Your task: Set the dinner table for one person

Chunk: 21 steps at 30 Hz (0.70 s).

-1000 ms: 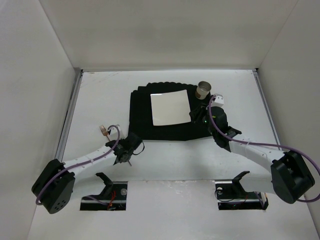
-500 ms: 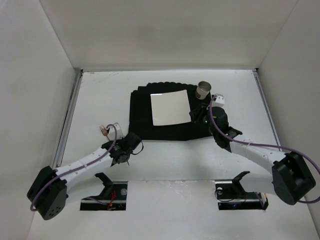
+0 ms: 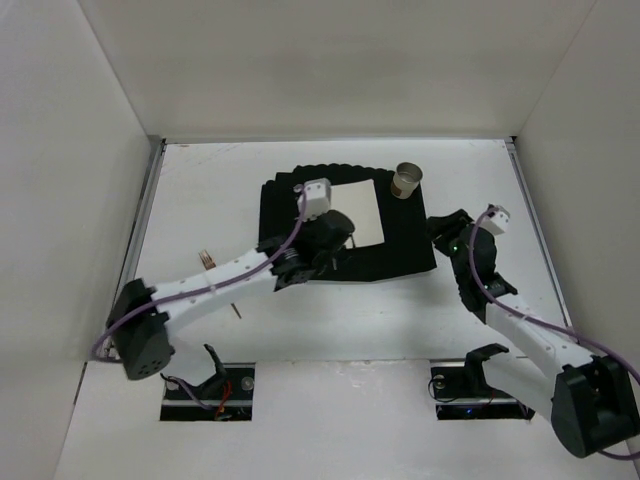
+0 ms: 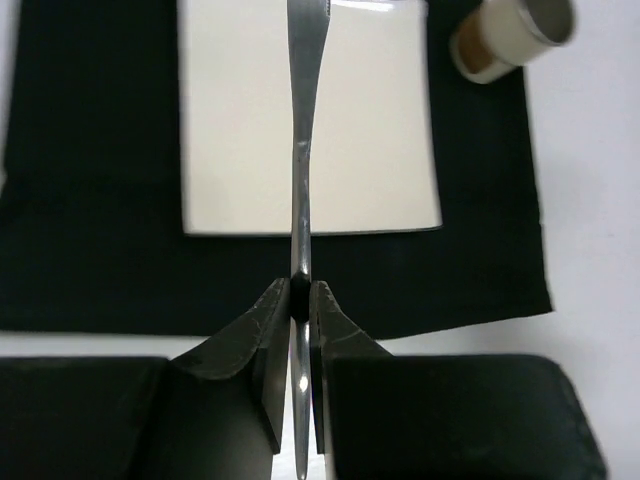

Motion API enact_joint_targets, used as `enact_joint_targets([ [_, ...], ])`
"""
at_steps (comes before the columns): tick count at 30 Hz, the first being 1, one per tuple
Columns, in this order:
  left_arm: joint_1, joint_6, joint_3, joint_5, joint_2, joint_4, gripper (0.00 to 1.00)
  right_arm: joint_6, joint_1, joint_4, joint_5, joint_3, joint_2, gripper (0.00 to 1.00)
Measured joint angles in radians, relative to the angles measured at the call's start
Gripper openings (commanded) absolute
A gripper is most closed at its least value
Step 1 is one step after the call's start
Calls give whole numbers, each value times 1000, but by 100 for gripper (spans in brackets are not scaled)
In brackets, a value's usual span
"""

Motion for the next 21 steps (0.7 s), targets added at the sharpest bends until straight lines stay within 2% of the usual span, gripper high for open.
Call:
enact_joint_targets([
  [5,-3,67,171,89,286,175,5,93,-105,3,-3,-63,-63,55],
  [8,-6,79,264,135,426,247,5,122,-127,2,-6,-75,-76,55],
  [13,-15,76,372,187,575,325,6,144,-128,5,-10,-77,-87,54],
  [21,-12,17,454,244,734,428,6,154,-128,10,-10,-85,-87,54],
])
